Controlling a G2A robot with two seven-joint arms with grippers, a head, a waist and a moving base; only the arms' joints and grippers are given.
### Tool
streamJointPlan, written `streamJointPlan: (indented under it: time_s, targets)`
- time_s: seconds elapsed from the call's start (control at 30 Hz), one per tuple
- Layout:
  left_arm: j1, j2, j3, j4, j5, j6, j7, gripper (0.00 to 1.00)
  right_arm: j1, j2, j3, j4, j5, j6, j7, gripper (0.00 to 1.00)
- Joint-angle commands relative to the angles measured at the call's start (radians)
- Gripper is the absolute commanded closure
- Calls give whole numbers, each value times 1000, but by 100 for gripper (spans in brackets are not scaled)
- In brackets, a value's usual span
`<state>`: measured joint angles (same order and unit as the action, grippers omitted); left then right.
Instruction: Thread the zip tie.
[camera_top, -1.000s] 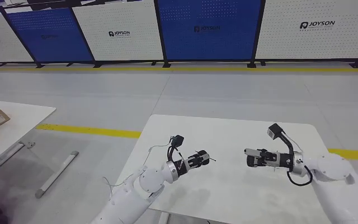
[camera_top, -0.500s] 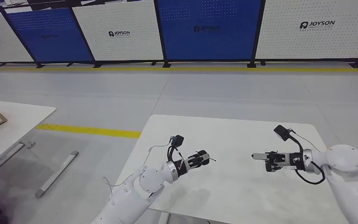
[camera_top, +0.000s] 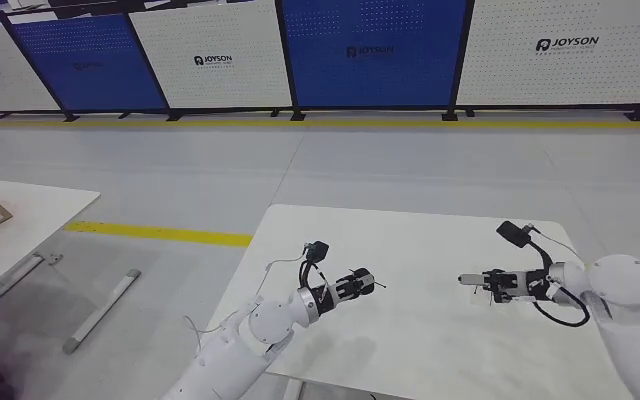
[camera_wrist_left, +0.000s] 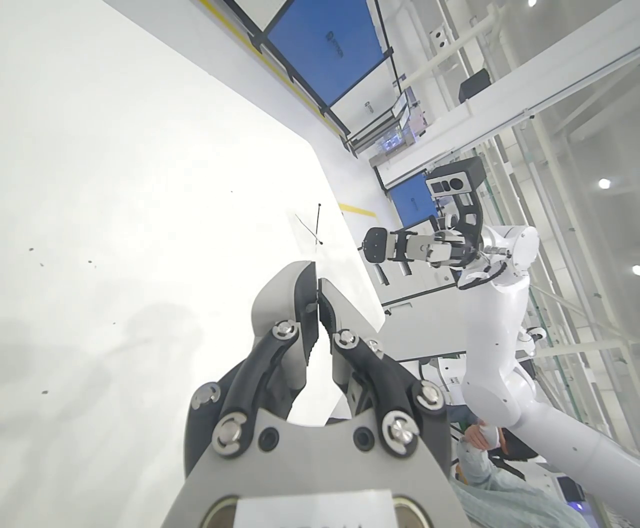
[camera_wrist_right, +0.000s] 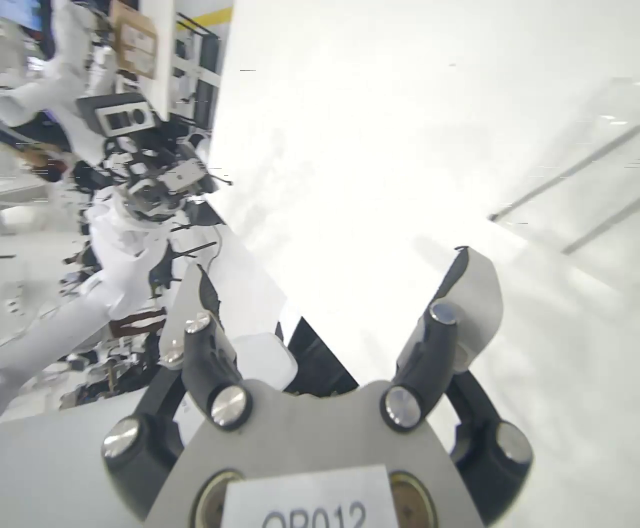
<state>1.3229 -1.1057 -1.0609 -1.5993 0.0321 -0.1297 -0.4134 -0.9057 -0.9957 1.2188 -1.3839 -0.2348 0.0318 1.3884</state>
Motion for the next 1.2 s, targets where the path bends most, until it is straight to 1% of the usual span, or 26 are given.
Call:
streamJointPlan:
  time_s: [0.0,0.07,0.17,0.63,0.67,0.73,0.83,0.9,0.93,0.97,1.0,1.17]
  targets:
    - [0,0,0,0,0,0,0,100,21,7,-26,-8,-88,63,2,0]
    - [0,0,0,0,0,0,0,100,54,9,-55,6,-144,148,2,0]
    - [0,0,0,0,0,0,0,100,123,-1,-128,67,-263,285,-10,0]
    - [0,0,0,0,0,0,0,100,121,-1,-128,66,-261,282,-18,0]
    - [0,0,0,0,0,0,0,100,113,-1,-125,59,-248,263,-32,0]
    - [0,0,0,0,0,0,0,100,111,3,-115,47,-235,220,-14,0]
    - [0,0,0,0,0,0,0,100,116,4,-127,36,-249,216,2,0]
    - [0,0,0,0,0,0,0,100,127,1,-145,52,-248,221,2,0]
    - [0,0,0,0,0,0,0,100,137,-2,-167,71,-245,214,2,0]
    - [0,0,0,0,0,0,0,100,164,-8,-198,117,-240,217,2,0]
    - [0,0,0,0,0,0,0,100,190,-14,-217,156,-240,241,2,0]
    - [0,0,0,0,0,0,0,100,190,-14,-217,156,-240,241,2,0]
